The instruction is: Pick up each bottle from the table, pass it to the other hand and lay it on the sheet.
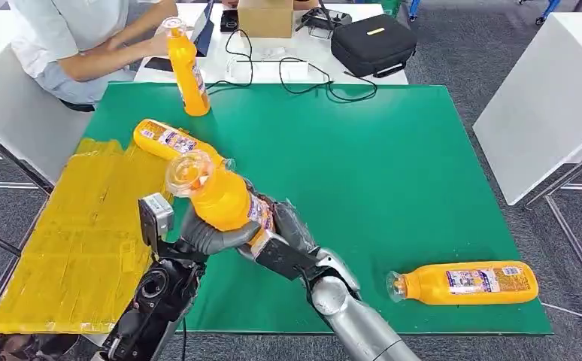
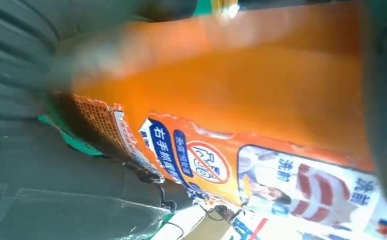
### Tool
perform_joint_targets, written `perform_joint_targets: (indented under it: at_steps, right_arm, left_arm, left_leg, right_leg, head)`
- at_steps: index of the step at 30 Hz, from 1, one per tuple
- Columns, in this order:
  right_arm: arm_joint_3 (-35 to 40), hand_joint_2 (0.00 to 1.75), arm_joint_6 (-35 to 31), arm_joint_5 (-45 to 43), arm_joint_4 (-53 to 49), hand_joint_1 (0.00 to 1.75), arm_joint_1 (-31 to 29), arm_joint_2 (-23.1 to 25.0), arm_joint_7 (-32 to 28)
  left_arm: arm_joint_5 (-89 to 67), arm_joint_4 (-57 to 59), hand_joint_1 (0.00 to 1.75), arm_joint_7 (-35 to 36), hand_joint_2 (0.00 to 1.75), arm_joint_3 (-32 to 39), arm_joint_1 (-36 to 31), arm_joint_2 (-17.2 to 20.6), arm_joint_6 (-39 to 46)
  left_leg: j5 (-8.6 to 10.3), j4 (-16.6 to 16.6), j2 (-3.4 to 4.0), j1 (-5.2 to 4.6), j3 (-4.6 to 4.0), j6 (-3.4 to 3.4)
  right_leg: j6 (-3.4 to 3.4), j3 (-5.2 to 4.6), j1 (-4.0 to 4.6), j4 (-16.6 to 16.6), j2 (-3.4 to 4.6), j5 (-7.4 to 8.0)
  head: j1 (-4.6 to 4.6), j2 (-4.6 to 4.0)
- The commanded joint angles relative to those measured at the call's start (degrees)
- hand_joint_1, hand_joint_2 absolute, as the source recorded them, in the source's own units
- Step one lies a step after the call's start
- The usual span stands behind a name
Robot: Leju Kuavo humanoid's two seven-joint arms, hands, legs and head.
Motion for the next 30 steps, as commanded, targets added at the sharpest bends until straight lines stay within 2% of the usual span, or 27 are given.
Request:
perform_joint_targets:
  at_steps: [1, 2, 6, 9, 10, 12, 17, 18, 19, 20, 21, 22, 23, 24, 25, 26, 27, 28, 30]
  right_arm:
    - [-2.1, 1.75, -3.0, 0.7, -5.1, 0.0, 2.2, -3.7, 0.9]
    - [-2.7, 0.0, -4.4, 2.9, -8.4, 0.0, 3.6, -4.9, 2.1]
    - [-7.7, 0.0, -4.7, 5.7, -24.8, 0.0, 10.1, -8.4, 5.1]
    - [-9.3, 0.0, -3.4, 6.3, -30.2, 0.0, 11.8, -9.9, 6.7]
    - [-9.9, 1.75, -3.4, 6.3, -30.9, 0.0, 12.2, -9.8, 6.8]
    - [-12.0, 1.75, -4.1, 6.6, -34.5, 0.0, 13.8, -11.4, 6.7]
    - [-16.8, 1.75, -4.6, 7.0, -38.6, 0.0, 15.5, -13.8, 7.8]
    - [-17.4, 1.75, -4.4, 7.4, -39.1, 0.0, 15.4, -13.7, 8.6]
    - [-18.1, 1.75, -4.0, 8.2, -40.1, 0.0, 15.6, -13.7, 9.5]
    - [-18.6, 1.75, -3.8, 8.5, -41.1, 0.0, 15.8, -13.6, 10.0]
    - [-19.1, 1.75, -3.4, 8.5, -42.8, 0.0, 16.3, -13.8, 10.5]
    - [-19.3, 0.0, -3.2, 8.1, -43.8, 0.0, 16.6, -14.0, 10.6]
    - [-20.0, 0.0, -2.9, 7.8, -45.6, 0.0, 17.3, -14.3, 10.7]
    - [-20.4, 0.0, -2.6, 9.3, -46.4, 0.0, 17.4, -14.7, 10.5]
    - [-21.2, 0.0, -2.7, 9.8, -46.9, 0.0, 17.6, -14.8, 10.6]
    - [-21.6, 1.75, -2.3, 9.5, -47.0, 0.0, 17.5, -14.9, 10.6]
    - [-22.3, 1.75, -1.7, 8.7, -47.0, 0.0, 17.0, -14.9, 10.4]
    - [-23.0, 1.75, -1.4, 8.1, -47.0, 0.0, 16.9, -14.9, 10.2]
    - [-23.4, 1.75, -1.2, 7.9, -47.1, 0.0, 16.9, -14.8, 10.0]
  left_arm:
    - [0.5, 0.7, 1.75, 0.2, 1.75, 2.7, -2.0, -0.7, 2.4]
    - [-2.5, 0.7, 1.75, -0.3, 1.75, 3.3, -2.0, -0.8, 6.1]
    - [-24.8, 3.6, 1.75, 0.0, 1.75, 6.1, -3.8, -0.2, 26.0]
    - [-27.8, 4.6, 1.75, 0.1, 1.75, 7.2, -4.1, 0.0, 28.0]
    - [-30.6, 4.8, 1.75, -0.1, 1.75, 7.3, -4.1, 0.3, 30.2]
    - [-36.9, 6.0, 1.75, 1.2, 1.75, 8.2, -3.6, 0.6, 35.6]
    - [-44.1, 7.0, 1.75, 1.7, 1.75, 11.7, -2.1, 0.9, 40.6]
    - [-49.9, 8.0, 1.75, 3.2, 1.75, 11.7, -2.7, 1.3, 42.2]
    - [-59.3, 9.4, 1.75, 6.4, 1.75, 12.2, -3.4, 1.6, 44.3]
    - [-65.9, 10.2, 1.75, 8.6, 1.75, 12.5, -3.9, 1.7, 45.7]
    - [-80.3, 12.2, 1.75, 14.4, 1.75, 12.8, -4.7, 2.0, 47.4]
    - [-85.8, 13.5, 1.75, 16.6, 1.75, 12.6, -5.2, 2.2, 47.4]
    - [-95.1, 16.6, 1.75, 20.9, 1.75, 12.2, -6.4, 2.6, 46.7]
    - [-97.3, 19.7, 1.75, 34.5, 1.75, 1.0, -9.0, 9.8, 43.6]
    - [-97.3, 22.3, 1.75, 32.5, 1.75, 3.4, -9.4, 7.3, 43.0]
    - [-97.3, 24.1, 1.75, 35.3, 1.75, 0.3, -10.7, 9.6, 40.9]
    - [-97.3, 26.5, 1.75, 40.1, 1.75, -5.0, -12.2, 11.6, 39.1]
    - [-97.3, 28.9, 1.75, 41.9, 1.75, -6.9, -13.3, 12.0, 38.3]
    - [-97.3, 30.3, 1.75, 42.0, 1.75, -7.1, -13.8, 11.8, 39.0]
  left_leg:
    - [-0.11, 0.0, -0.12, 0.02, 0.33, 0.08]
    - [-0.15, 0.0, -0.14, 0.01, 0.43, 0.1]
    - [-0.09, 0.0, -0.21, 0.02, 0.23, 0.07]
    - [-0.09, 0.0, -0.28, 0.02, 0.21, 0.08]
    - [-0.05, 0.0, -0.19, -0.03, 0.16, 0.07]
    - [-0.14, 0.0, -0.16, 0.0, 0.33, 0.09]
    - [-0.07, 0.0, -0.06, -0.03, 0.17, 0.06]
    - [-0.25, 0.0, -0.05, -0.01, 0.59, 0.12]
    - [-0.1, 0.0, -0.06, -0.05, 0.25, 0.07]
    - [-0.13, 0.0, -0.07, -0.04, 0.34, 0.08]
    - [-0.17, 0.0, -0.07, -0.03, 0.41, 0.09]
    - [-0.06, 0.0, -0.07, -0.05, 0.16, 0.05]
    - [-0.1, 0.0, -0.09, -0.04, 0.28, 0.06]
    - [-0.05, 0.0, -0.16, -0.03, 0.17, 0.05]
    - [-0.06, -0.1, -0.17, -0.04, 0.27, 0.04]
    - [-0.1, -0.1, -0.3, -0.03, 0.42, 0.06]
    - [-0.04, -0.1, -0.26, -0.04, 0.24, 0.06]
    - [-0.01, -0.1, -0.2, -0.04, 0.2, 0.04]
    - [-0.05, 0.0, -0.1, -0.04, 0.24, 0.05]
  right_leg:
    - [-0.17, 0.41, 0.08, -0.1, -0.24, -0.15]
    - [-0.2, 0.52, 0.08, -0.1, -0.28, -0.19]
    - [-0.15, 0.34, 0.07, 0.0, -0.31, -0.16]
    - [-0.16, 0.33, 0.07, 0.0, -0.39, -0.19]
    - [-0.12, 0.23, 0.02, 0.0, -0.28, -0.13]
    - [-0.18, 0.43, 0.06, 0.0, -0.28, -0.19]
    - [-0.1, 0.23, 0.01, -0.1, -0.14, -0.08]
    - [-0.25, 0.69, 0.08, -0.1, -0.22, -0.26]
    - [-0.14, 0.32, 0.01, -0.1, -0.16, -0.11]
    - [-0.18, 0.41, 0.03, -0.1, -0.19, -0.15]
    - [-0.22, 0.5, 0.05, -0.1, -0.21, -0.19]
    - [-0.13, 0.22, 0.0, 0.0, -0.15, -0.09]
    - [-0.17, 0.35, 0.02, 0.0, -0.2, -0.14]
    - [-0.14, 0.26, 0.02, -0.1, -0.25, -0.11]
    - [-0.19, 0.33, 0.02, 0.0, -0.27, -0.14]
    - [-0.25, 0.54, 0.05, 0.0, -0.44, -0.23]
    - [-0.14, 0.34, 0.01, -0.1, -0.34, -0.13]
    - [-0.13, 0.26, 0.0, 0.0, -0.28, -0.1]
    - [-0.12, 0.25, 0.0, -0.1, -0.2, -0.07]
  head:
    - [-0.02, 0.0]
    - [-0.02, 0.0]
    - [-0.04, 0.0]
    - [-0.02, 0.0]
    - [-0.02, 0.0]
    - [-0.04, 0.0]
    - [-0.02, 0.0]
    - [-0.02, 0.0]
    - [-0.02, 0.0]
    - [0.0, 0.0]
    - [-0.02, 0.0]
    - [-0.02, 0.0]
    - [-0.02, 0.0]
    - [-0.02, 0.0]
    - [-0.02, 0.0]
    - [-0.02, 0.0]
    - [0.0, 0.0]
    - [-0.02, 0.0]
    - [-0.04, 0.0]
